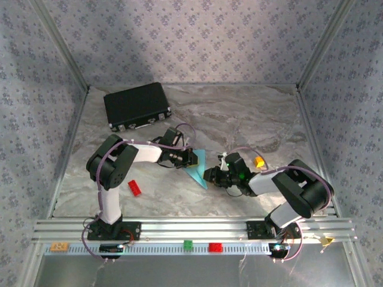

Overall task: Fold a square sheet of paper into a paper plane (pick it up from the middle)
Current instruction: Fourth fold the wing at the center of the table.

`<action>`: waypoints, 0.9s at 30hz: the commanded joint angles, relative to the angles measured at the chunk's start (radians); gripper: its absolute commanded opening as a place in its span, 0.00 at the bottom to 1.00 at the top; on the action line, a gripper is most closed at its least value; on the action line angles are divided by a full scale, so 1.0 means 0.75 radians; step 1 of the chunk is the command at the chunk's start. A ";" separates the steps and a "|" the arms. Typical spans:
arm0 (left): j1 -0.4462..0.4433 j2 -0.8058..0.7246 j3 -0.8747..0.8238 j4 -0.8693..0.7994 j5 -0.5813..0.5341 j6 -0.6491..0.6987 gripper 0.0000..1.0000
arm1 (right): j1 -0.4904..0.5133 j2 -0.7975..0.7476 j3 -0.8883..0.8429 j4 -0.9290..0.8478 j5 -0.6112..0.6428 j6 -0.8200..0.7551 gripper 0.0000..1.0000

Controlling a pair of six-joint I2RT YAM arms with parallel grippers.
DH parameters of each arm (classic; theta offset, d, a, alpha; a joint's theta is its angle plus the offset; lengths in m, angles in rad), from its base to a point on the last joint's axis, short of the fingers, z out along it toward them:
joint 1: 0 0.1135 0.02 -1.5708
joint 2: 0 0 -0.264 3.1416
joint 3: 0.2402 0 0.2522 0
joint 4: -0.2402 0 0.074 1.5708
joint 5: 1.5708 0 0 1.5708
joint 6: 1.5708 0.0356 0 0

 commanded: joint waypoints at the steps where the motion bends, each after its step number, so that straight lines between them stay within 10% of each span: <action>1: 0.007 0.044 0.013 -0.047 -0.014 0.025 0.09 | 0.024 0.018 0.019 -0.088 -0.009 -0.027 0.23; 27: 0.007 0.057 0.005 -0.053 -0.029 0.023 0.08 | 0.065 -0.050 -0.055 -0.220 0.037 0.005 0.16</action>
